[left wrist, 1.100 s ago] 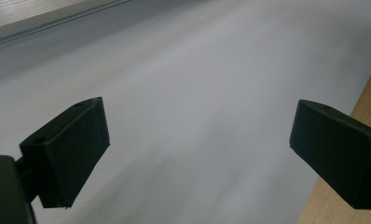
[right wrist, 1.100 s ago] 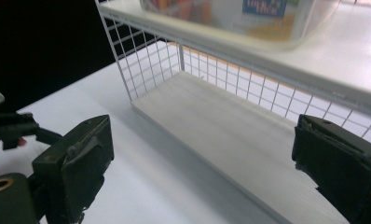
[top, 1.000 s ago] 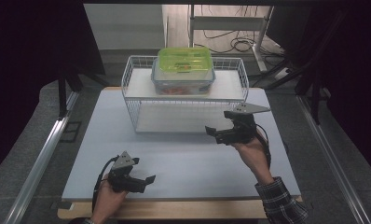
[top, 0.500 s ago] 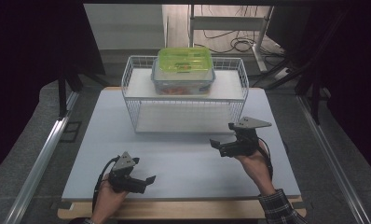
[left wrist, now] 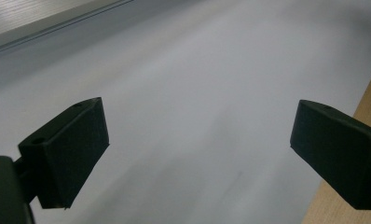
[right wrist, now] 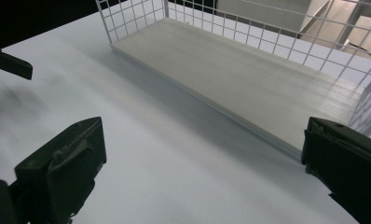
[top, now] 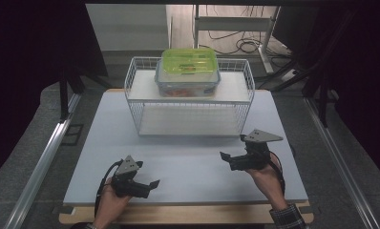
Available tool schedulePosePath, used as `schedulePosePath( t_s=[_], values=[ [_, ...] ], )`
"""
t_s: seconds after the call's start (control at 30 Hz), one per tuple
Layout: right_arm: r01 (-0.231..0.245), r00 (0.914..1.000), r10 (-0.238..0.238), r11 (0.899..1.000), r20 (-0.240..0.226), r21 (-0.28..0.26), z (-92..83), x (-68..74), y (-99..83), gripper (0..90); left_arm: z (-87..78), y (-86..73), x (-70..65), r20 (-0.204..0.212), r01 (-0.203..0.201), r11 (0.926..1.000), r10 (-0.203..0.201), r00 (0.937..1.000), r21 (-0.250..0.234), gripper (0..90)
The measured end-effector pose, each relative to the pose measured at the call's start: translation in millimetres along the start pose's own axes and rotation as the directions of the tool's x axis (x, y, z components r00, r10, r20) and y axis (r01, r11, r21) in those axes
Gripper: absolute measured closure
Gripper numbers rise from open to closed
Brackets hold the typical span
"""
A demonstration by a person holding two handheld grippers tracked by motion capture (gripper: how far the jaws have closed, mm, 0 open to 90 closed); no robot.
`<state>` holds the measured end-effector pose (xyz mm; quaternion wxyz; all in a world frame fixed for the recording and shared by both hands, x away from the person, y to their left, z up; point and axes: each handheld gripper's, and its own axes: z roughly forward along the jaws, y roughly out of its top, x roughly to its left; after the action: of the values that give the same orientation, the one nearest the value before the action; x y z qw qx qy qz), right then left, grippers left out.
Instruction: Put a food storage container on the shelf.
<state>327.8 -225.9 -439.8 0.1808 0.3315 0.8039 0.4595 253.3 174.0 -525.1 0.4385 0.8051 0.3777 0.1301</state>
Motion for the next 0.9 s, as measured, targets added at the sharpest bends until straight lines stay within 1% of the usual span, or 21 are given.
schedulePosePath(
  t_s=[0.13, 0.5, 0.6, 0.9],
  values=[
    [0.000, 0.9998, 0.000, 1.000, 0.022, 0.007, -4.9, -0.4, -6.4, 0.0, 0.2, 0.0, 0.2, 0.001, 0.000, 1.0000, 0.000, 1.0000, 0.001, 4.2],
    [-0.017, 0.9988, 0.015, 0.999, 0.046, 0.040, -12.6, -3.2, -27.8, 0.0, 0.9, -0.1, -0.2, 0.005, 0.000, 1.0000, 0.000, 1.0000, 0.008, 4.4],
    [-0.022, 0.9981, 0.019, 0.999, 0.059, 0.049, -15.2, -4.7, -33.8, 0.0, 1.1, -0.2, -0.1, 0.004, 0.000, 1.0000, 0.000, 1.0000, 0.008, 4.4],
    [-0.037, 0.9963, 0.029, 0.995, 0.081, 0.093, -19.3, -7.7, -58.6, 0.0, 2.3, -0.4, -0.9, 0.007, -0.003, 0.9999, 0.003, 1.0000, 0.015, 4.3]
  ],
)
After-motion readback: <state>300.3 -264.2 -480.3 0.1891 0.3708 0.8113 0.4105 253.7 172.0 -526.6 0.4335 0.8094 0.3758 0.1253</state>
